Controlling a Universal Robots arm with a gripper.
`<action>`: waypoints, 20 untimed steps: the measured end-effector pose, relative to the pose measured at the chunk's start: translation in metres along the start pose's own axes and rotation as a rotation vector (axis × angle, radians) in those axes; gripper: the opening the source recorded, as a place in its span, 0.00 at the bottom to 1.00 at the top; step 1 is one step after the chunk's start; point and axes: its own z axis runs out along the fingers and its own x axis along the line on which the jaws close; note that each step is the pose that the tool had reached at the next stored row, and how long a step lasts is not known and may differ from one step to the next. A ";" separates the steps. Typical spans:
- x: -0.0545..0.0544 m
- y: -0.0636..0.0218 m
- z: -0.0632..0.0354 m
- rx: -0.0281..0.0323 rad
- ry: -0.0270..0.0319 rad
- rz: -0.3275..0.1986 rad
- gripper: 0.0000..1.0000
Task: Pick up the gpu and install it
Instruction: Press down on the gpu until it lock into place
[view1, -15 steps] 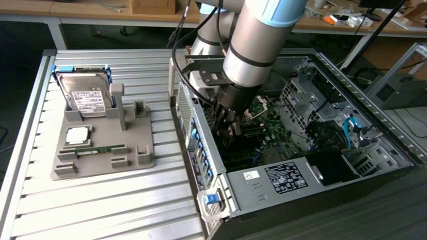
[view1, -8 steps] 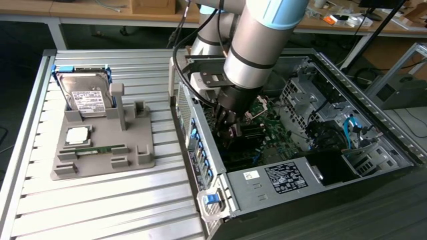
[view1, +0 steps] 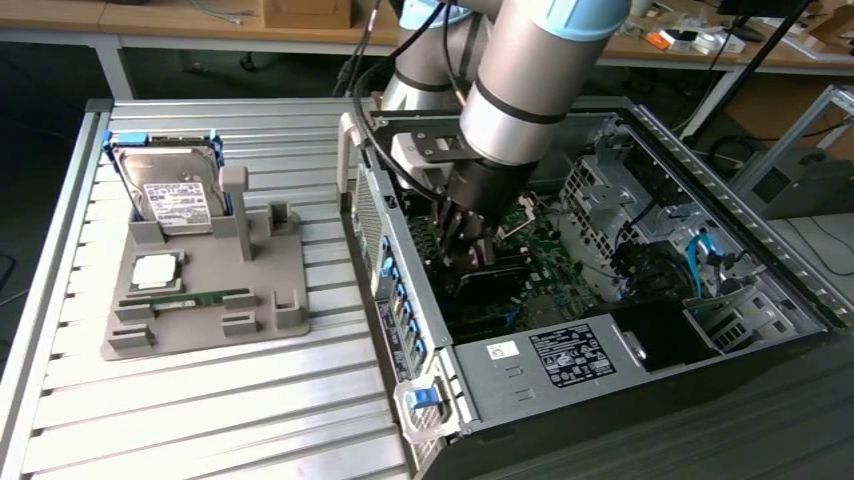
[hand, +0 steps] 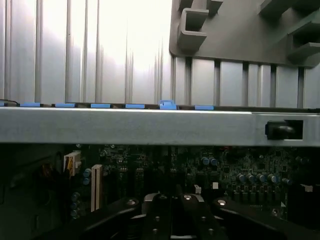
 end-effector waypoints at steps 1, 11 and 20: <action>0.000 -0.0042 -0.0005 -0.0008 -0.0007 0.000 0.10; 0.002 -0.0549 -0.0039 -0.0217 -0.0119 0.000 0.10; 0.003 -0.1045 -0.0074 -0.0446 -0.0228 0.000 0.10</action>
